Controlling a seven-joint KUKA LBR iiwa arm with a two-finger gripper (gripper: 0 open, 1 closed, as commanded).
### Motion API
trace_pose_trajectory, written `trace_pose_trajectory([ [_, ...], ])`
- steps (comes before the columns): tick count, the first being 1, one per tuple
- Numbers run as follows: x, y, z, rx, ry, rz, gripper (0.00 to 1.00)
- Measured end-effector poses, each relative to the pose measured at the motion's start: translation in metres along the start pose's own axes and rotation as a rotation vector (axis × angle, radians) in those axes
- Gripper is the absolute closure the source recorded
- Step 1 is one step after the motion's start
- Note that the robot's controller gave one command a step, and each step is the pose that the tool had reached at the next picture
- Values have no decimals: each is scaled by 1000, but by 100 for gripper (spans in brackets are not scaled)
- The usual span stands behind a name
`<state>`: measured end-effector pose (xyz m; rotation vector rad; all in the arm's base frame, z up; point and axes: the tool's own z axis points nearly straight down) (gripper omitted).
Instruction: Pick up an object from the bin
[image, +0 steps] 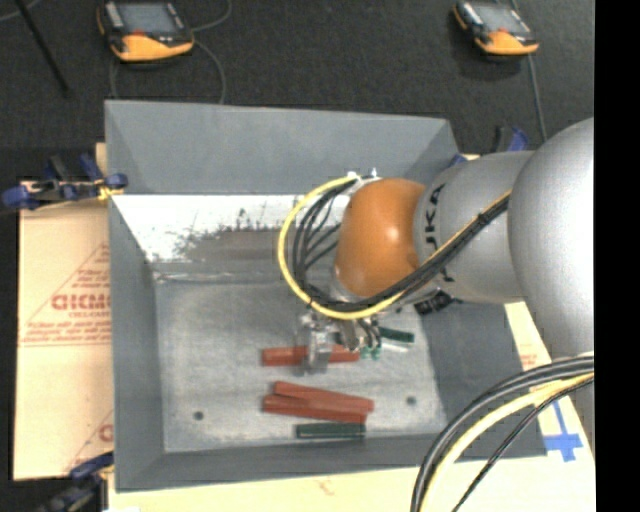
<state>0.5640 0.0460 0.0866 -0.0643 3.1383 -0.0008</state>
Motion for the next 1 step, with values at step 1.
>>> trace_pose_trajectory([
  [1, -37, 5, -119, -2, -11, 59, 100],
])
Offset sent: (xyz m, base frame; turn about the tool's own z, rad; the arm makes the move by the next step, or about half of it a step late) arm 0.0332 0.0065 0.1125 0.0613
